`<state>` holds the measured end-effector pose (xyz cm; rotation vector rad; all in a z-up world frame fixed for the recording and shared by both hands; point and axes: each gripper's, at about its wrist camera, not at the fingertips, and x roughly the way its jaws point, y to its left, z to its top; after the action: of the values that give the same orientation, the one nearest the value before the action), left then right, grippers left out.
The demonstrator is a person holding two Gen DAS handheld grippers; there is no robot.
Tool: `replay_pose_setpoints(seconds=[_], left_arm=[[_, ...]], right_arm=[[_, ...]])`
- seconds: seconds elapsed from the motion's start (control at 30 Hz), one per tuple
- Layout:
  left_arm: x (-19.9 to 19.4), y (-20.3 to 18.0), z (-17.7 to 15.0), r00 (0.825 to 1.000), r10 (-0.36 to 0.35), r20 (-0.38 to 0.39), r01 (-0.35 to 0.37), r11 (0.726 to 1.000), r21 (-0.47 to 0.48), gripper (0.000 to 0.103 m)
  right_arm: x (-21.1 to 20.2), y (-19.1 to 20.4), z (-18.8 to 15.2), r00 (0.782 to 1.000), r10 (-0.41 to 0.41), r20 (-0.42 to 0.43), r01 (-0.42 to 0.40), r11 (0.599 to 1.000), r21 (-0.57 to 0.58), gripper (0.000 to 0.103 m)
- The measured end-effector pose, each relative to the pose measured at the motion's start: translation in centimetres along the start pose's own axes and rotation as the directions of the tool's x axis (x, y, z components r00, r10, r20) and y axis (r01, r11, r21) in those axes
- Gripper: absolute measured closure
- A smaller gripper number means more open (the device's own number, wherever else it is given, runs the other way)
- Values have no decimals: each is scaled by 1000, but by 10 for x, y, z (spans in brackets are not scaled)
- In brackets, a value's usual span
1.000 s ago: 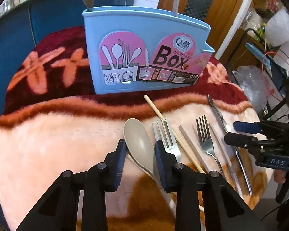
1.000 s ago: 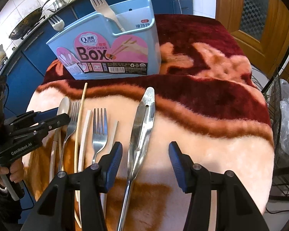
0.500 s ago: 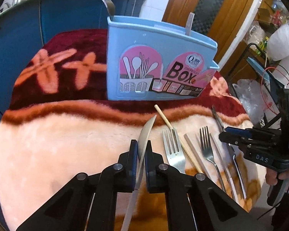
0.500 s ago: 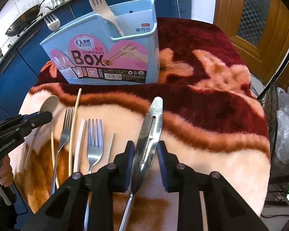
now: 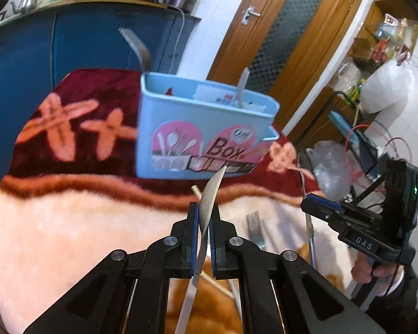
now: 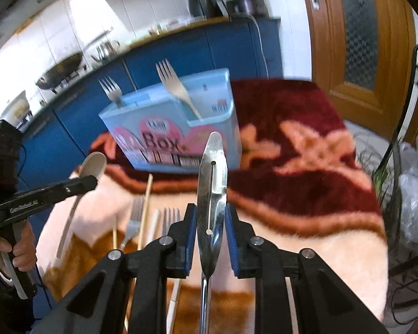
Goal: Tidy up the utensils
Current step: 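Lower the spoon and tongs into the blue caddy and open both tools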
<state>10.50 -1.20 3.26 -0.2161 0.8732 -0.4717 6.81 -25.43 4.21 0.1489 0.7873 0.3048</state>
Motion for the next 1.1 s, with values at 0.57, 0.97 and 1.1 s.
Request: replay_pose_setpoints(seconds=[0.57,0.97,1.1], left_arm=[[-21,-18,81,955,-58,291,66,998,-15,96],[-7,6,135,851,-80,519,138,988,-73,96],[3,15,147,810,-58,583,129,988,-80,96]], right_arm=[[-24,23,40,961,25,274,-10,998,-56,80],[-18,15,70,937,40,348,-24,998,-50,80],[-12,15,85,926,30,376,-9,998,-56,80]])
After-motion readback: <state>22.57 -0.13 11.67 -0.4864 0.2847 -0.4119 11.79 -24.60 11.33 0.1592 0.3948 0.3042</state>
